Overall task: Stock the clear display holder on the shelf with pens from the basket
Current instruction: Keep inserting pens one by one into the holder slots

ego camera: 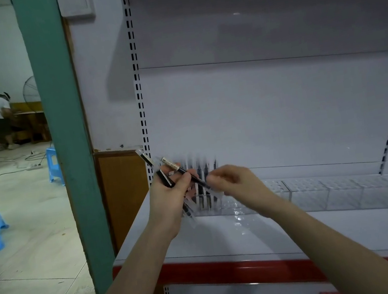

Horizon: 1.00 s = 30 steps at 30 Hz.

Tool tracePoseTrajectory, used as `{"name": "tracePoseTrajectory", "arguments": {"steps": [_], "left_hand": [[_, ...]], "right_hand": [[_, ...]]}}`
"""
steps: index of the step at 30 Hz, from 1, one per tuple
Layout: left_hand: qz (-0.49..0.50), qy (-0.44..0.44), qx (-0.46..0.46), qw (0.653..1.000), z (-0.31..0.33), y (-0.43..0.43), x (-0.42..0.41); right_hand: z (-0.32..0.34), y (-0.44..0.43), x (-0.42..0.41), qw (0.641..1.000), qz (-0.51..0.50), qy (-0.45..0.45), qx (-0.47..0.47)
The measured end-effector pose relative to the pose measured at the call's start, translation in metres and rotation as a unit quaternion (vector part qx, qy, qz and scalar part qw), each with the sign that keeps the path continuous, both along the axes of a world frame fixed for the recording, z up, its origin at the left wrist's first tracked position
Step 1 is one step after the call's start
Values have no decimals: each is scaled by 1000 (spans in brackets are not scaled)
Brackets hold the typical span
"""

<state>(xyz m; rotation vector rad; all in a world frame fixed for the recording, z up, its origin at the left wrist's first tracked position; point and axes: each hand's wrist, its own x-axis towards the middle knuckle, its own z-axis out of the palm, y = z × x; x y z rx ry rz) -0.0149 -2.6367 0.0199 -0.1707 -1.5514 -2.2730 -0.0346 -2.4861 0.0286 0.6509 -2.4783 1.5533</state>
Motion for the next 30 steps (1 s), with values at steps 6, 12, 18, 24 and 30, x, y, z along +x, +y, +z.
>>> {"name": "tracePoseTrajectory", "arguments": {"steps": [6, 12, 18, 24, 30], "left_hand": [[3, 8, 11, 1000, 7, 5, 5], [7, 0, -46, 999, 8, -1, 9], [6, -14, -133, 991, 2, 10, 9], [-6, -83, -151, 985, 5, 0, 9], [-24, -116, -113, 986, 5, -6, 9]], "right_hand": [[-1, 17, 8, 996, 42, -74, -23], [8, 37, 5, 965, 26, -194, -174], [16, 21, -2, 833, 67, -246, -491], [24, 12, -10, 921, -122, -37, -369], [19, 9, -29, 961, -194, 74, -182]]}}
